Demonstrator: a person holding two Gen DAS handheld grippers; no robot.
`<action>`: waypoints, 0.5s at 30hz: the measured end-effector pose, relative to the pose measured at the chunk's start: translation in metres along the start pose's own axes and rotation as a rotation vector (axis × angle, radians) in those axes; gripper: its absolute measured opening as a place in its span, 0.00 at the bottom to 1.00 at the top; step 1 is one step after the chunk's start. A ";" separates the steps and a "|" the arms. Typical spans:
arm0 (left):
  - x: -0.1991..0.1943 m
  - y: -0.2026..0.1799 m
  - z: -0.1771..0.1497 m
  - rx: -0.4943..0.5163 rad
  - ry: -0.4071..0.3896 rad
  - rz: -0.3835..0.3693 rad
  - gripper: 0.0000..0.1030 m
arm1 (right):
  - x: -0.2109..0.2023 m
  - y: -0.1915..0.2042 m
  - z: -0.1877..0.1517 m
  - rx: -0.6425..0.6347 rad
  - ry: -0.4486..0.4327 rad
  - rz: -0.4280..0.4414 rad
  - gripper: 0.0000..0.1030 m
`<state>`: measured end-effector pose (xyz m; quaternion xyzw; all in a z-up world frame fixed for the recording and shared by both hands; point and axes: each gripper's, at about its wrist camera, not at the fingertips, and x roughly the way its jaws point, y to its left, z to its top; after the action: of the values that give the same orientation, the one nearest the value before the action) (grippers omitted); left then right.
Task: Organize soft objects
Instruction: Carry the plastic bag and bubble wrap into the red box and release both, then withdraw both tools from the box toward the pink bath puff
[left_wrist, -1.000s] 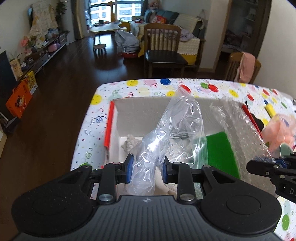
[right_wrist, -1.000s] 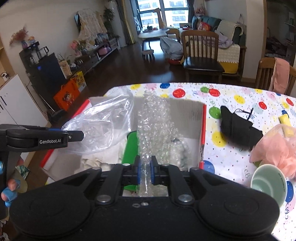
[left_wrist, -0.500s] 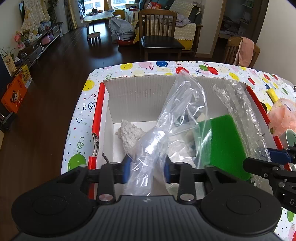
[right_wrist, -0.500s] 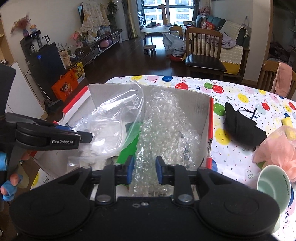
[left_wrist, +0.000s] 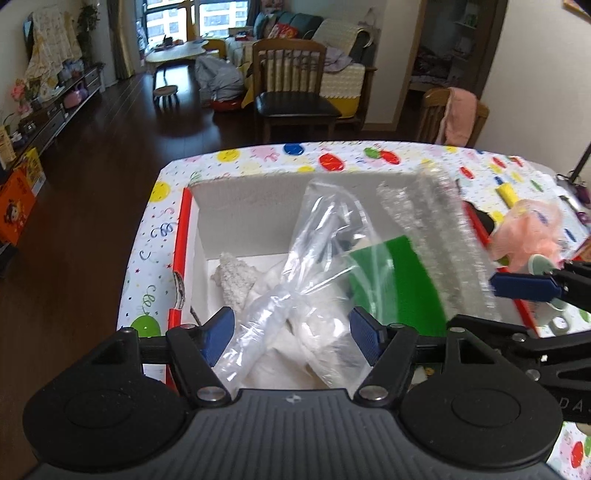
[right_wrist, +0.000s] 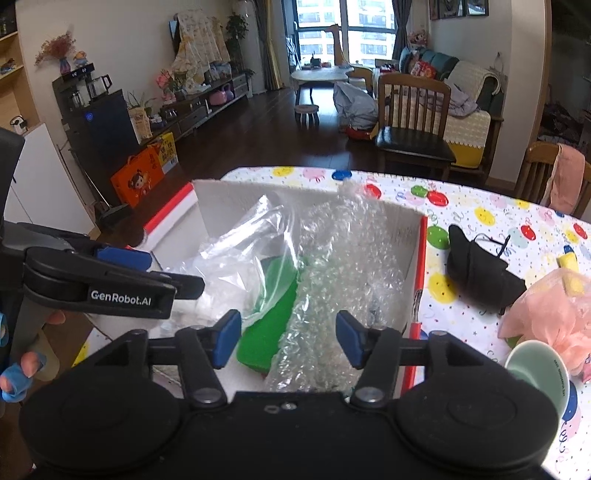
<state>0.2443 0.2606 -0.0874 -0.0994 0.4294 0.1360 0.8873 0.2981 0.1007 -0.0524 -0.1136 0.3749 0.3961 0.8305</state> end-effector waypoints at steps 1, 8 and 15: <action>-0.004 -0.001 -0.001 0.005 -0.007 -0.010 0.69 | -0.003 0.000 0.001 0.000 -0.008 0.000 0.61; -0.037 -0.009 -0.004 0.033 -0.070 -0.056 0.70 | -0.040 -0.001 -0.001 -0.003 -0.075 0.031 0.74; -0.071 -0.026 -0.003 0.066 -0.138 -0.114 0.80 | -0.081 -0.002 -0.005 -0.012 -0.142 0.039 0.85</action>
<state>0.2085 0.2241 -0.0315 -0.0850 0.3652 0.0778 0.9238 0.2640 0.0505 0.0022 -0.0829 0.3149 0.4216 0.8463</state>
